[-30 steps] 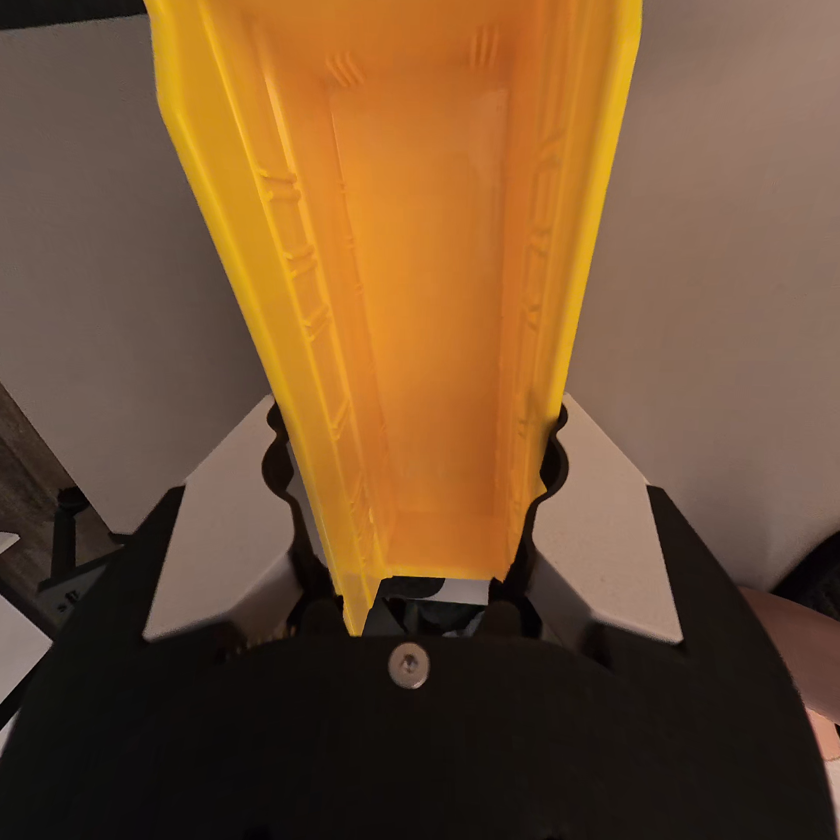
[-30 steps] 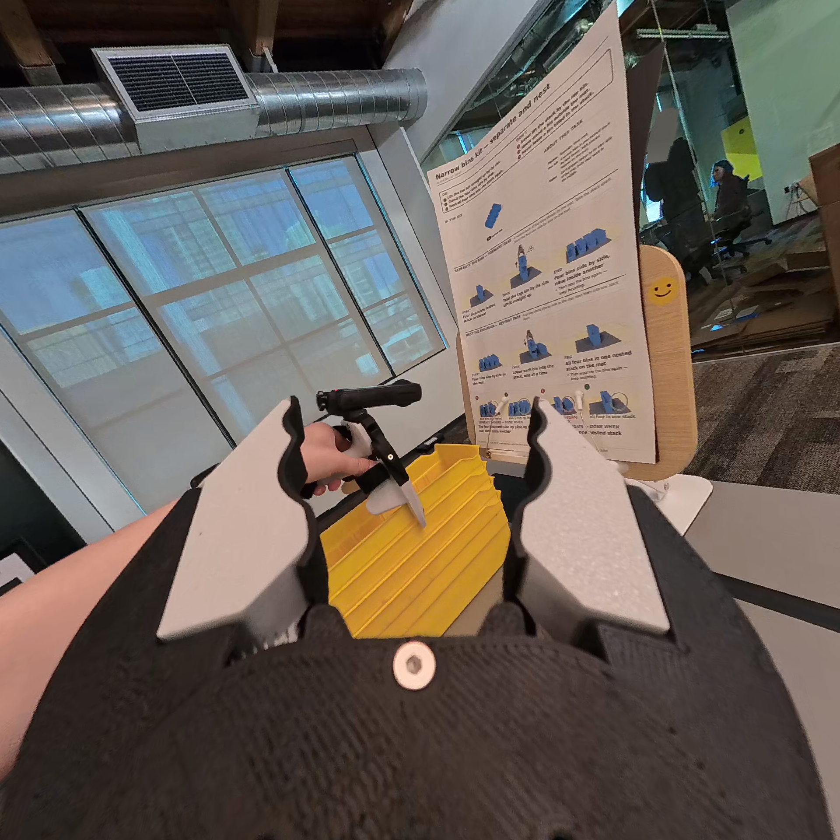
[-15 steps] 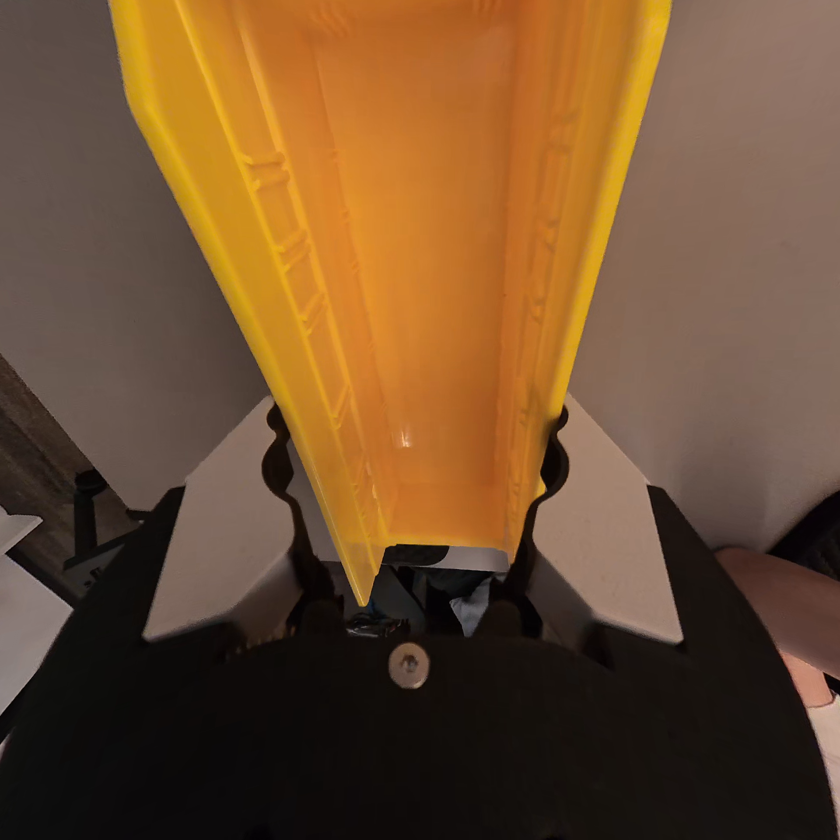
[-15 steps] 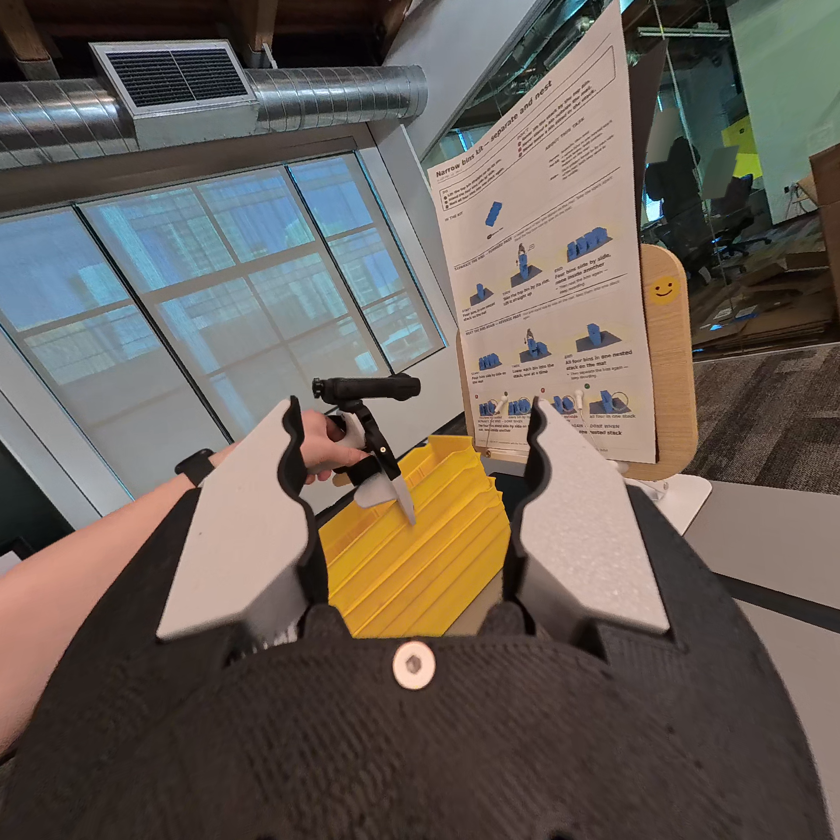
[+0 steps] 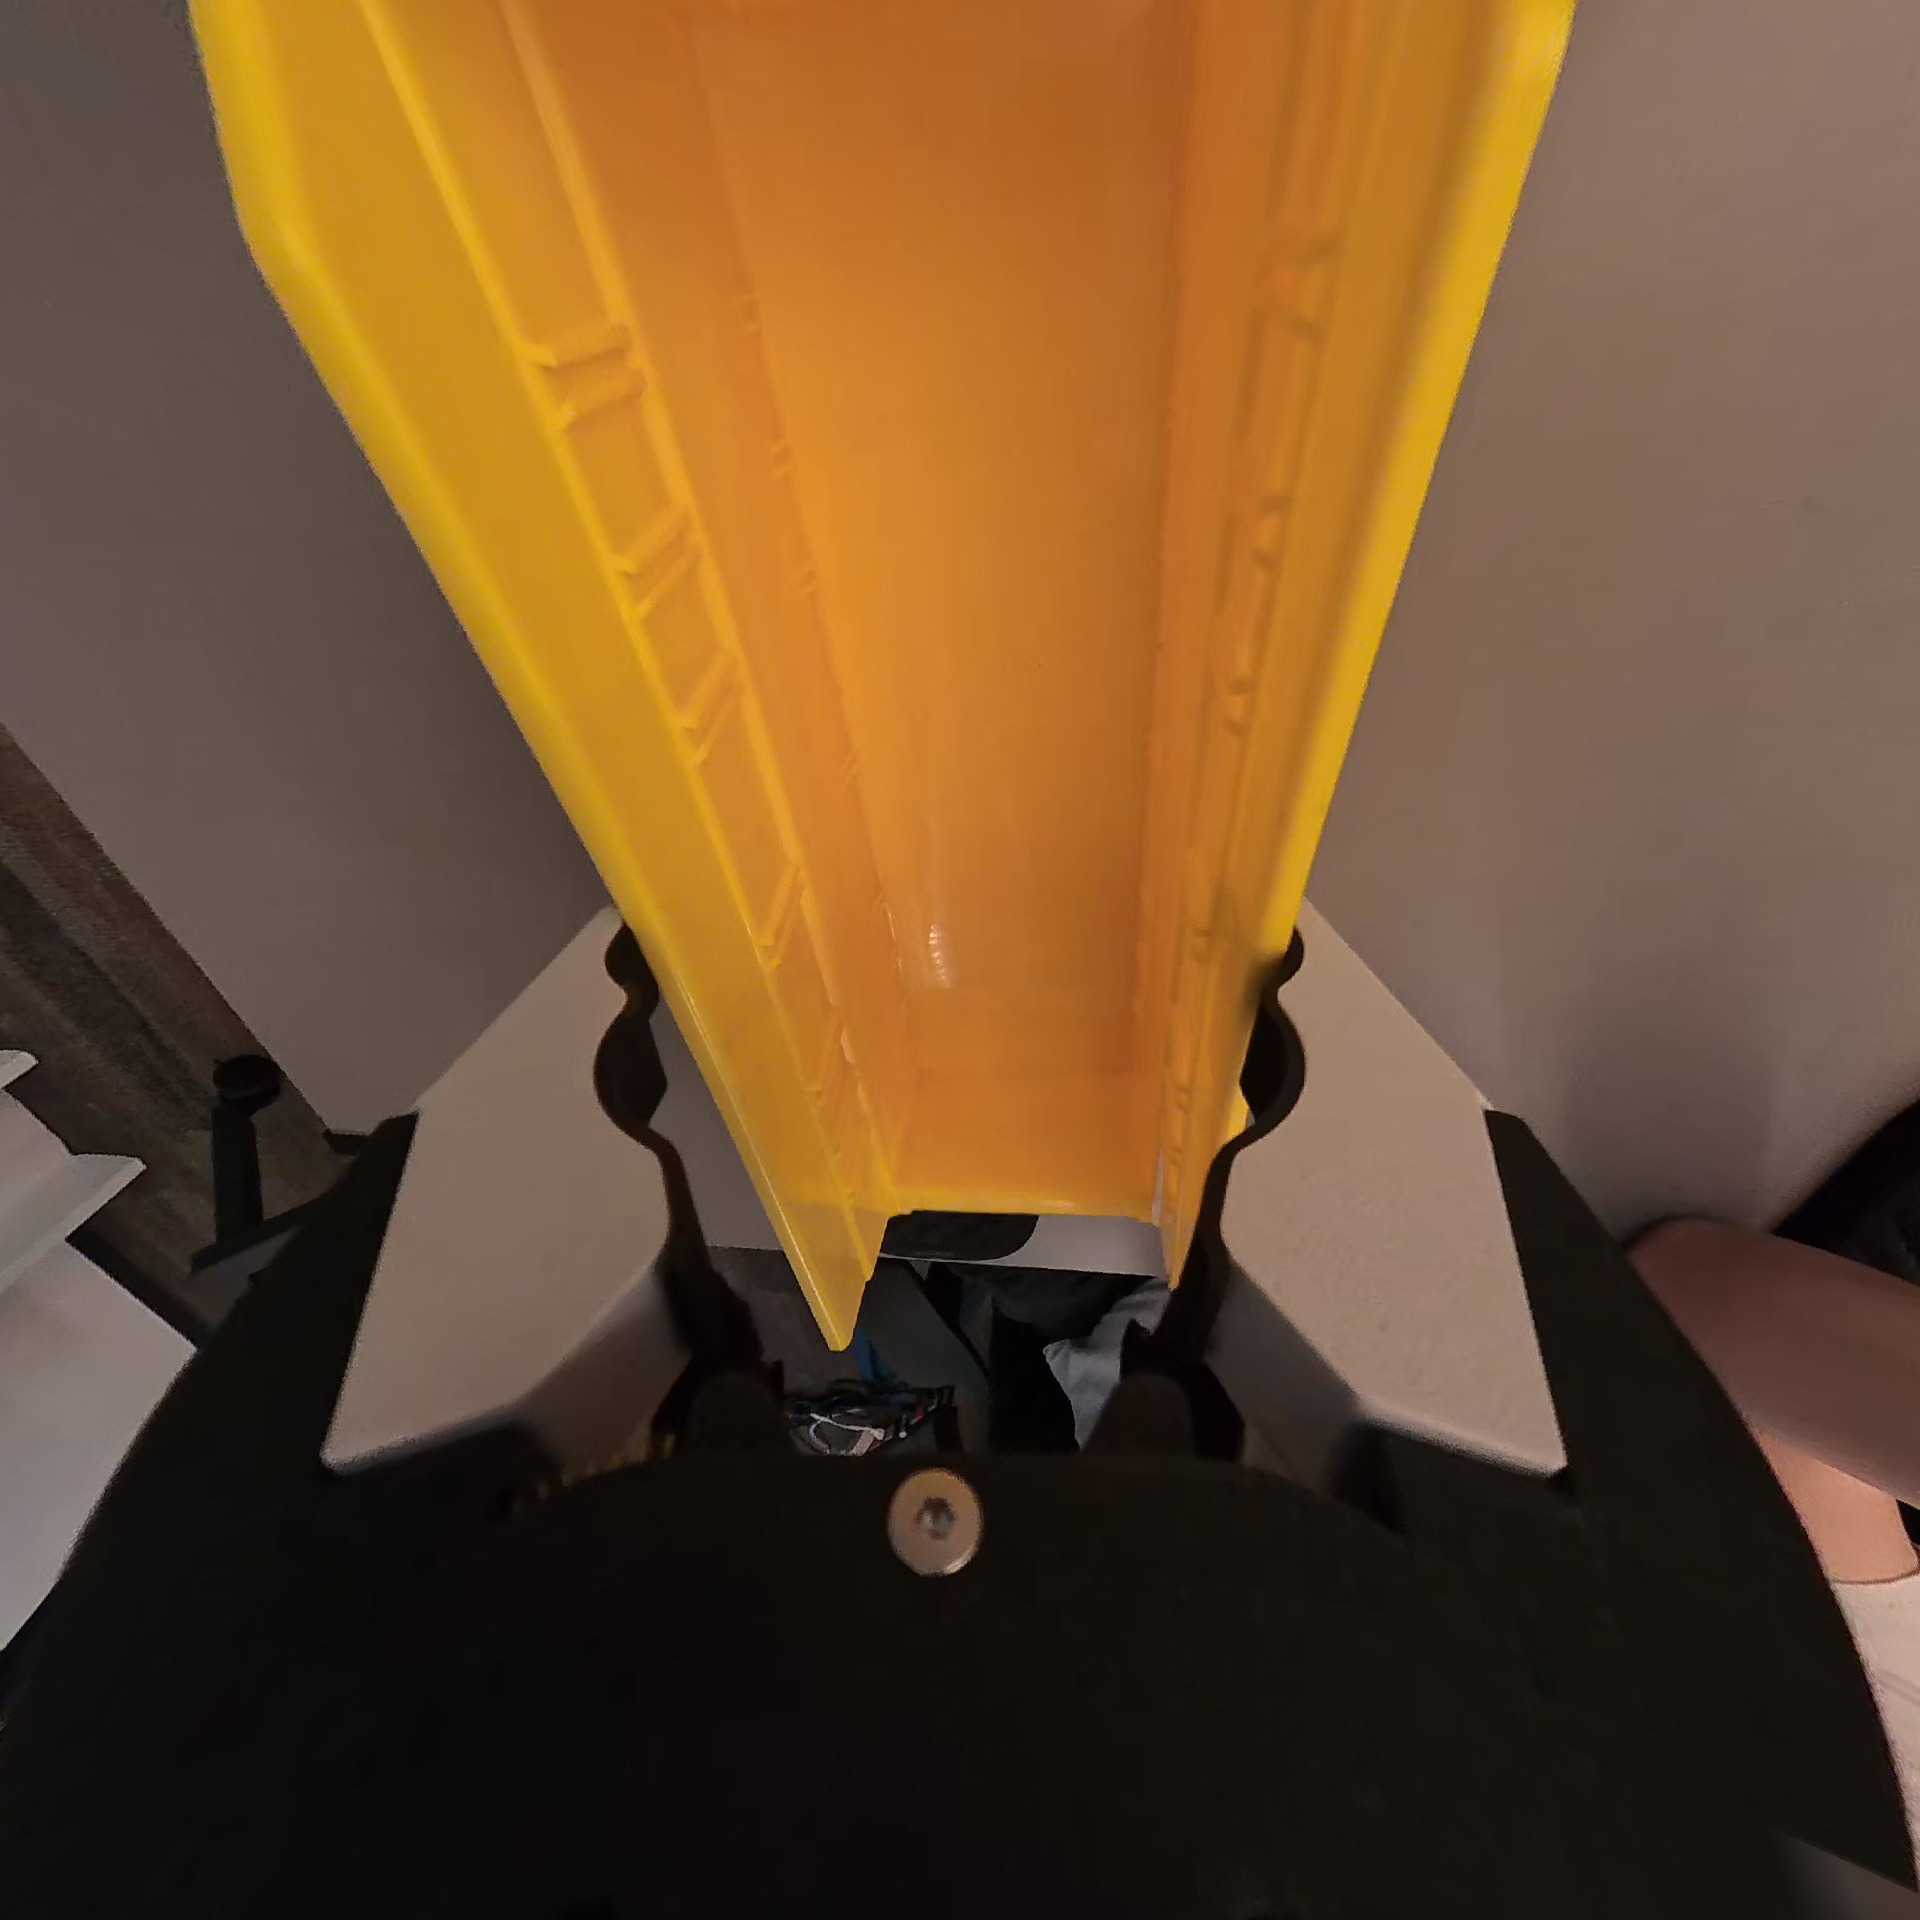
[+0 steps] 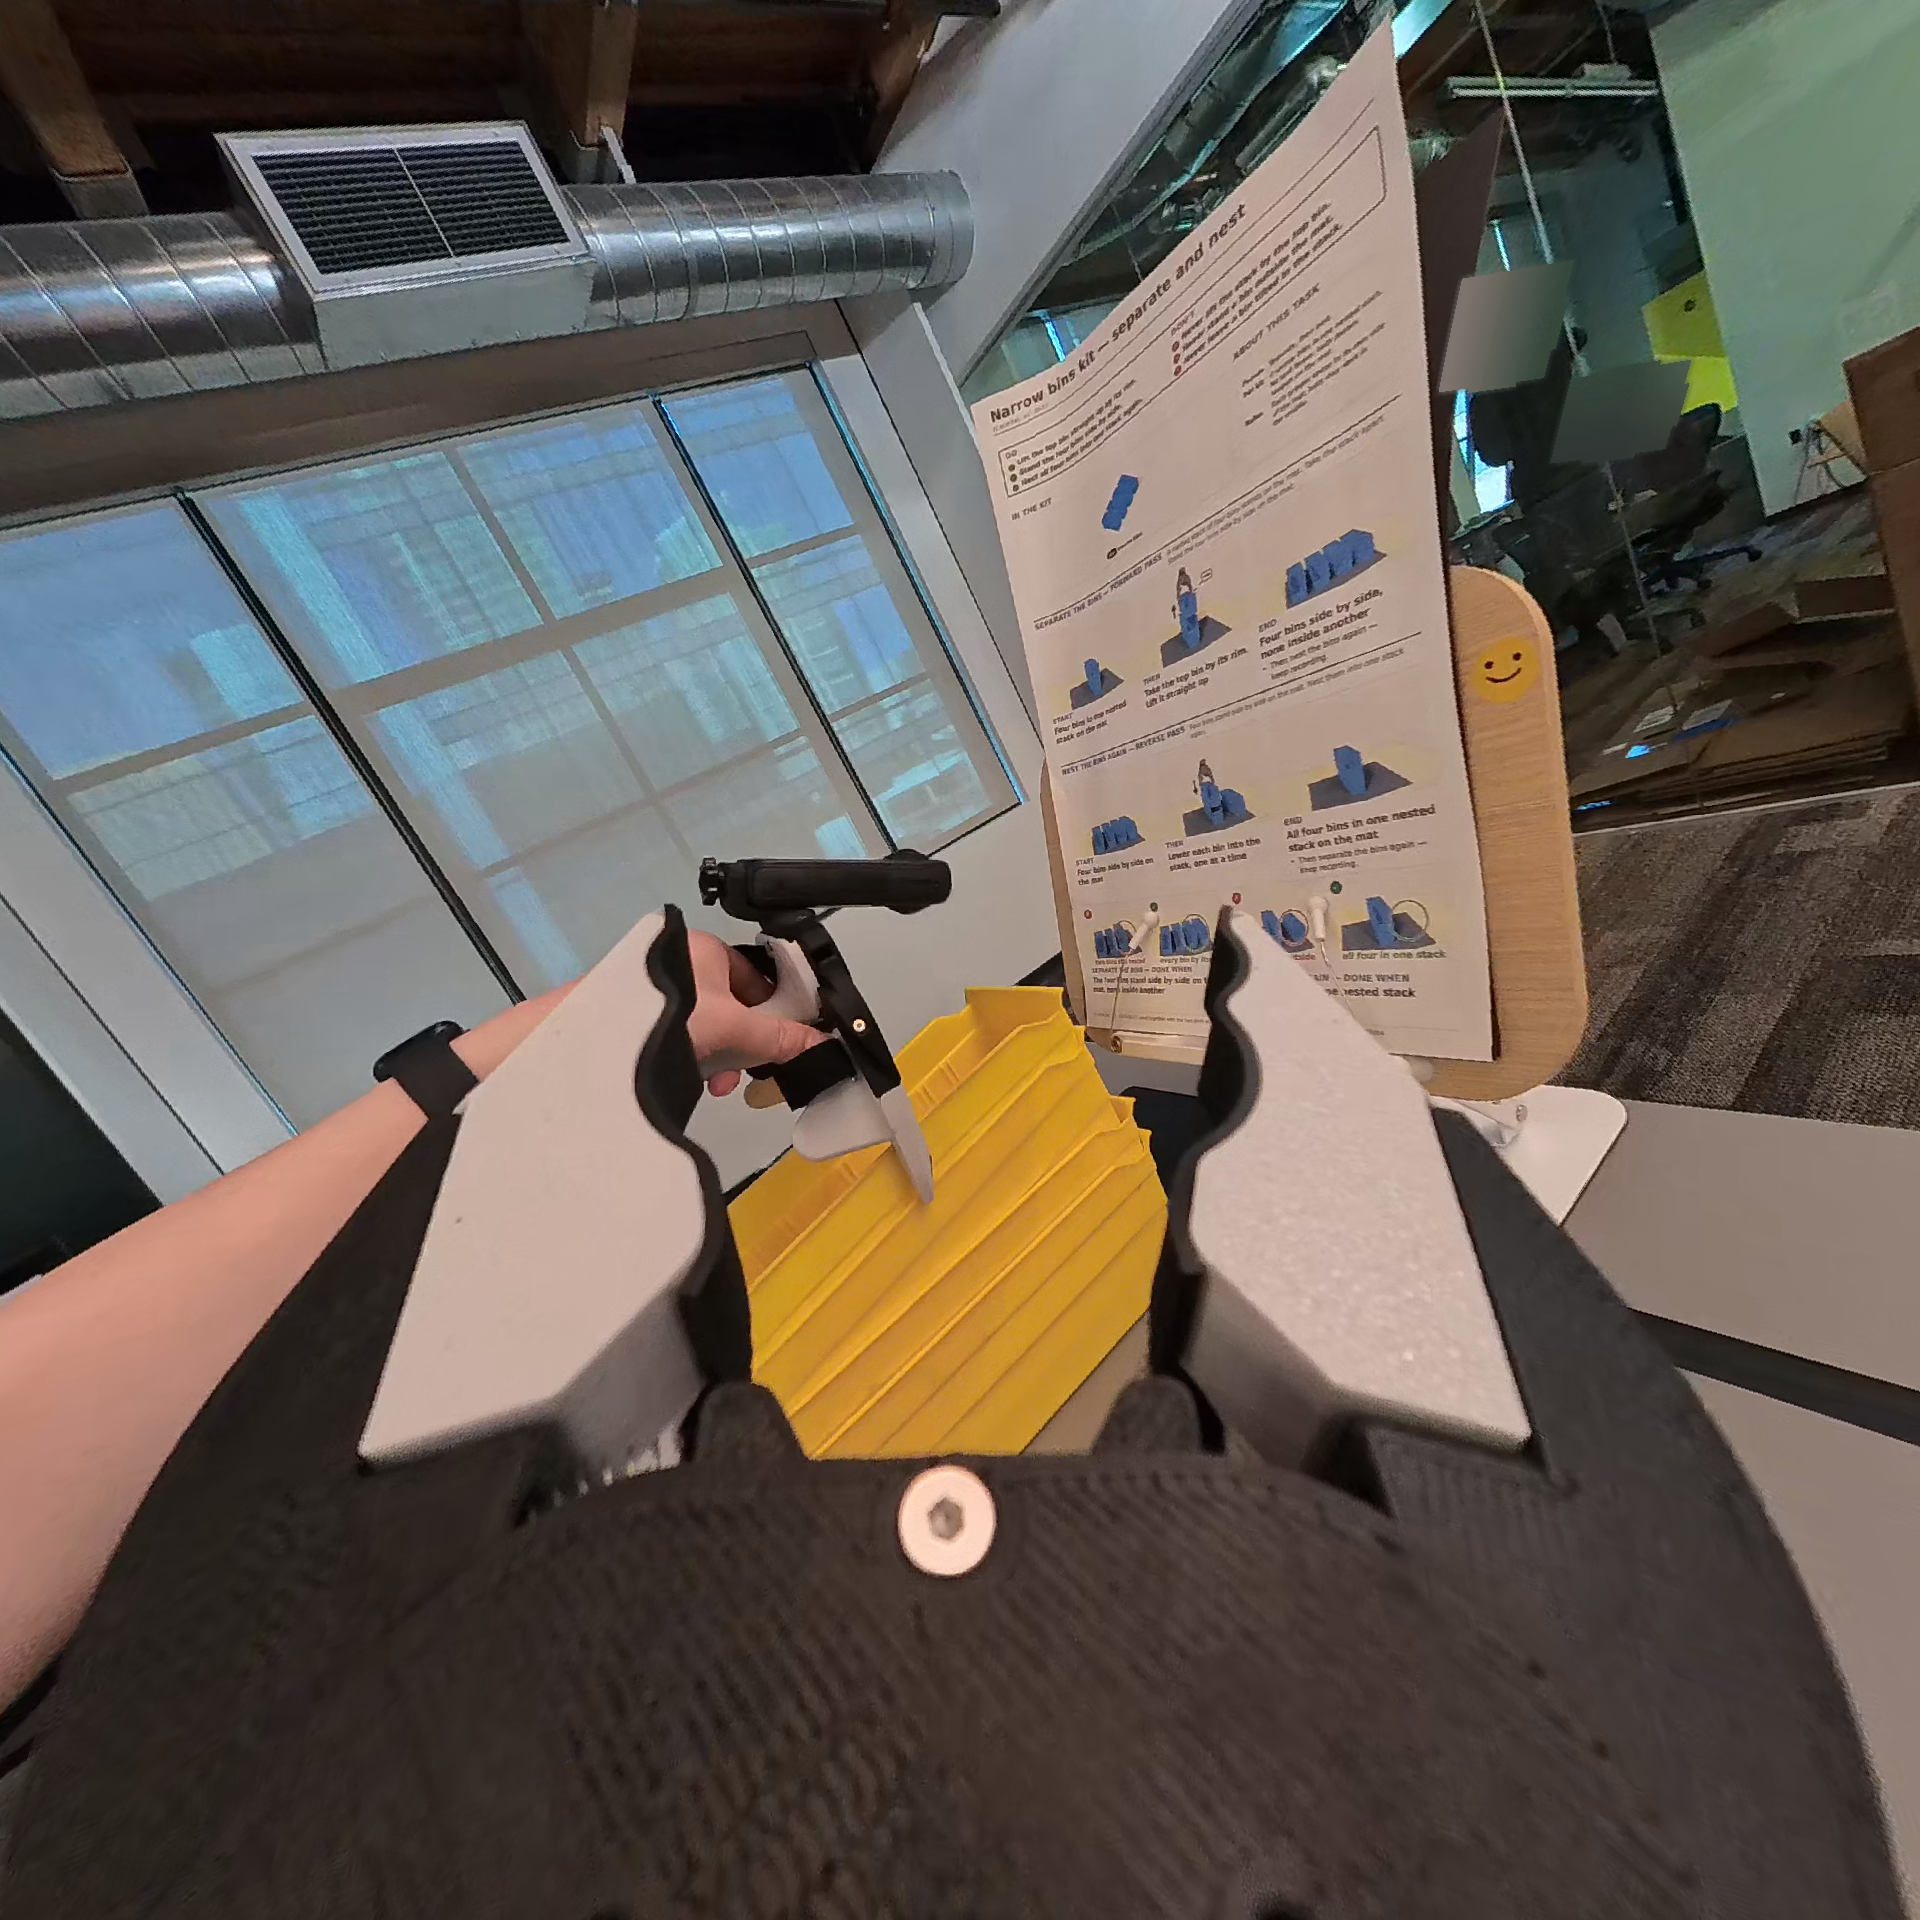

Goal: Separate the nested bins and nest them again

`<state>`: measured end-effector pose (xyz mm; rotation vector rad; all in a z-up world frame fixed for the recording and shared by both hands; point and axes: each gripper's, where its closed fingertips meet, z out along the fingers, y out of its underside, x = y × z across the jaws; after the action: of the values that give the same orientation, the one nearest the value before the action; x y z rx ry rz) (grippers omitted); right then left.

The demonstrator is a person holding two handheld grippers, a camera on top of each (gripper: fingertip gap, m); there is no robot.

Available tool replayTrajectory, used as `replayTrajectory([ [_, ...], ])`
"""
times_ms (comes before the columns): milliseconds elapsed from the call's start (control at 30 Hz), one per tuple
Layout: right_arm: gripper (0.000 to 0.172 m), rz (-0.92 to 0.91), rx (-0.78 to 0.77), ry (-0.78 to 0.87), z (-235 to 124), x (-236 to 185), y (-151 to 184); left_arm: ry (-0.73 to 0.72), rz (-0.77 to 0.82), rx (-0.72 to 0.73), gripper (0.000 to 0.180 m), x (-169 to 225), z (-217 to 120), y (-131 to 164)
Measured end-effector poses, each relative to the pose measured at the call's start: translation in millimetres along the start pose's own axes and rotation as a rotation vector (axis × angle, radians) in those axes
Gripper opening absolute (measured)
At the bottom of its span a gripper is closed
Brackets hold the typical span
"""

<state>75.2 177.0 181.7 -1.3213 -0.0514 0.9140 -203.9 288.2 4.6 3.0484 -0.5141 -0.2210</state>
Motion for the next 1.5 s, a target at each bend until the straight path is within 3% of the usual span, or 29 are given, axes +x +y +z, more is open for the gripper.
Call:
replayTrajectory([
  [333, 0.098, -0.004, -0.008, -0.001, 2.0, -0.7, 2.1, 0.007, 0.009, 0.036, 0.116, -3.9, -29.4, 3.1],
  [567, 0.098, -0.005, -0.009, 0.007, 1.6, 1.3, 2.3, 0.058, 0.038, 0.102, 0.116, -11.2, -88.5, 12.8],
  [700, 0.098, -0.008, -0.017, 0.011, 2.4, 2.0, 3.8, 0.074, 0.029, 0.14, 0.116, -34.5, -124.3, 26.2],
  [833, 0.098, -0.012, -0.015, 0.025, 2.3, 4.7, 3.5, -0.01, 0.005, 0.128, 0.116, -77.8, -131.7, 42.2],
  [967, 0.098, -0.023, -0.028, 0.044, 4.3, 7.5, 6.6, -0.067, -0.008, 0.078, 0.116, -116.8, -104.3, 50.2],
  [1167, 0.098, -0.047, -0.052, 0.063, 10.2, 6.6, 12.9, -0.1, 0.002, -0.033, 0.116, -156.2, -27.2, 48.5],
  [1500, 0.098, -0.081, -0.085, 0.086, 17.2, 4.6, 21.0, -0.016, -0.022, -0.135, 0.116, -173.2, 79.9, 35.7],
])
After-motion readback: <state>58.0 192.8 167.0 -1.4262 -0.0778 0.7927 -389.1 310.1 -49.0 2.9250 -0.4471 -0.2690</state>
